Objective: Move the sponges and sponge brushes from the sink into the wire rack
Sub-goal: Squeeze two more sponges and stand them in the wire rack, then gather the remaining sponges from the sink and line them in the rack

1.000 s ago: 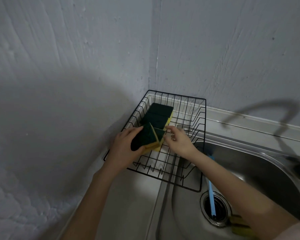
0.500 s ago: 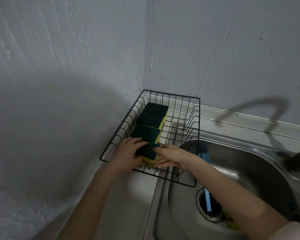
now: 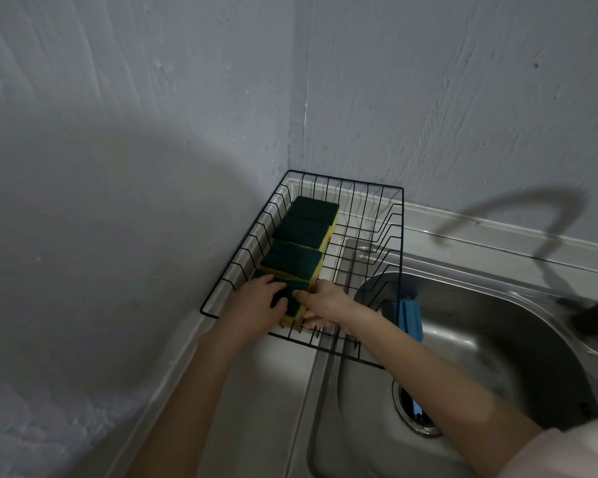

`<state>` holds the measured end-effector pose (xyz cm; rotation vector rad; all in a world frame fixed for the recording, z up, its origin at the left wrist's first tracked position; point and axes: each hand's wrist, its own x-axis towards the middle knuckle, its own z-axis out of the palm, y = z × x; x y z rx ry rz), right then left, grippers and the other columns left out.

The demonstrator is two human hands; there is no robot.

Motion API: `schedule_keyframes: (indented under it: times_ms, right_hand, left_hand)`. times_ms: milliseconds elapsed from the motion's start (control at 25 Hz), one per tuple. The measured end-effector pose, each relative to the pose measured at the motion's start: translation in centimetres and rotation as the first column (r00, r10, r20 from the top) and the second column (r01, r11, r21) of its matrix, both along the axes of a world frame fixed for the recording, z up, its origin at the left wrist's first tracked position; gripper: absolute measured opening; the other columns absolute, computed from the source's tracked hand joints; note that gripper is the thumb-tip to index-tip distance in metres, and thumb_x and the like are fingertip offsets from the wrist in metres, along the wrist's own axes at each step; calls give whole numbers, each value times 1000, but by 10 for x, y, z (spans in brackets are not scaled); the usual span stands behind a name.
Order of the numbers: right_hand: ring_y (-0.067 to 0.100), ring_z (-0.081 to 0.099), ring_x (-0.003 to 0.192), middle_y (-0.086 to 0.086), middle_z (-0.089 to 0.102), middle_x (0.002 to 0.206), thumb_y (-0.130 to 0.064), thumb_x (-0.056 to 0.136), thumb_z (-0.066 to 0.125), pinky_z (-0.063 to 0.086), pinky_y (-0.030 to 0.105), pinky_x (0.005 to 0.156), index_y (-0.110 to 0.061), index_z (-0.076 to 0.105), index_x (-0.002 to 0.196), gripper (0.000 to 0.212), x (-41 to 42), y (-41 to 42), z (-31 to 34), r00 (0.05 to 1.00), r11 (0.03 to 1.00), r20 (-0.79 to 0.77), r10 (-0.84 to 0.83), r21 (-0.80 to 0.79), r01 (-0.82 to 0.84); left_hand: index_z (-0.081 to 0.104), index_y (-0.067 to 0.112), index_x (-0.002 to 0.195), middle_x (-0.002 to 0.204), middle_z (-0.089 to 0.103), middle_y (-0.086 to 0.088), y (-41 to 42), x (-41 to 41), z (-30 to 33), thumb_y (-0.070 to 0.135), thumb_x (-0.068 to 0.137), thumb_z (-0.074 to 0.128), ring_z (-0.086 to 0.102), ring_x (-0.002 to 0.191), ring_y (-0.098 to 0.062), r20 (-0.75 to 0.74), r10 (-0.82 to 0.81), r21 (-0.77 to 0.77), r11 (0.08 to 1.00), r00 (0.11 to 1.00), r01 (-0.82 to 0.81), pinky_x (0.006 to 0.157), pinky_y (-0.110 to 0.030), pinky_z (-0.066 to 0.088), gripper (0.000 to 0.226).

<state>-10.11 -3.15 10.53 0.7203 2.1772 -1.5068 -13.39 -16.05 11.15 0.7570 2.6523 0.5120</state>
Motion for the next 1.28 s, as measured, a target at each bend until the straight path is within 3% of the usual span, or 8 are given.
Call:
schedule_keyframes:
  times_ms: [160, 240, 320, 400, 520, 800, 1040, 1280]
  right_hand:
    - [18, 55, 73, 6, 56, 82, -26, 93, 47, 49, 23, 60, -12, 46, 112, 23, 3, 2, 1, 999, 998, -32, 22, 68, -20]
    - [18, 53, 75, -1, 47, 73, -26, 93, 47, 47, 24, 60, -12, 42, 117, 28, 6, 4, 2, 998, 992, -53, 34, 126, -27]
    - [18, 53, 80, 0, 52, 80, -27, 92, 47, 45, 24, 64, -6, 39, 126, 41, 9, 7, 6, 995, 984, -74, 67, 168, -54]
    - [21, 56, 91, 8, 60, 108, -28, 92, 46, 44, 24, 69, -7, 37, 132, 45, 14, 8, 12, 989, 967, -90, 115, 239, -91]
    - [28, 53, 117, 15, 54, 131, -29, 92, 45, 46, 30, 90, -9, 38, 134, 47, 24, 11, 21, 976, 924, -131, 172, 366, -113]
    - [26, 44, 129, 14, 46, 140, -21, 92, 45, 39, 34, 105, -11, 38, 138, 47, 60, 23, 41, 916, 855, -278, 288, 506, -115]
    - [26, 44, 128, 10, 47, 138, -18, 90, 47, 37, 36, 106, -15, 41, 137, 47, 117, 59, 49, 869, 839, -405, 283, 543, -20]
    - [28, 42, 130, 12, 44, 140, -18, 90, 48, 35, 37, 109, -15, 39, 138, 49, 191, 122, 47, 901, 824, -379, 211, 565, 45]
  left_hand:
    - [36, 20, 136, 149, 32, -5, 3, 1, -2, 33, 94, 33, 31, 135, -24, -21, -8, -101, 995, 1000, 6, 109, -41, 32, 44]
    - [35, 20, 136, 149, 32, -5, 4, 2, -1, 34, 95, 32, 31, 135, -23, -24, -5, -112, 994, 1000, 2, 109, -41, 31, 44]
    - [35, 20, 136, 148, 34, -5, 5, 4, 1, 33, 95, 32, 31, 134, -24, -29, 2, -111, 994, 1000, -5, 109, -42, 30, 44]
    - [36, 18, 136, 146, 36, -7, 6, 8, 5, 30, 95, 34, 34, 133, -24, -24, 11, -75, 997, 1000, -13, 108, -41, 30, 43]
    - [40, 15, 134, 141, 42, -9, 7, 14, 13, 26, 94, 38, 42, 128, -24, -36, 11, 12, 1000, 999, -10, 103, -37, 36, 41]
    - [42, 15, 133, 144, 41, -10, 18, 45, 36, 24, 93, 41, 40, 130, -24, -123, 27, 120, 993, 992, -13, 108, -40, 36, 41]
    - [51, 10, 124, 130, 53, -11, 50, 102, 54, 12, 90, 47, 52, 116, -23, -240, 84, 364, 931, 967, 10, 100, -33, 39, 34]
    - [49, 15, 125, 129, 54, -8, 111, 161, 47, 14, 90, 47, 49, 118, -20, -232, 38, 355, 934, 972, 48, 94, -24, 36, 35]
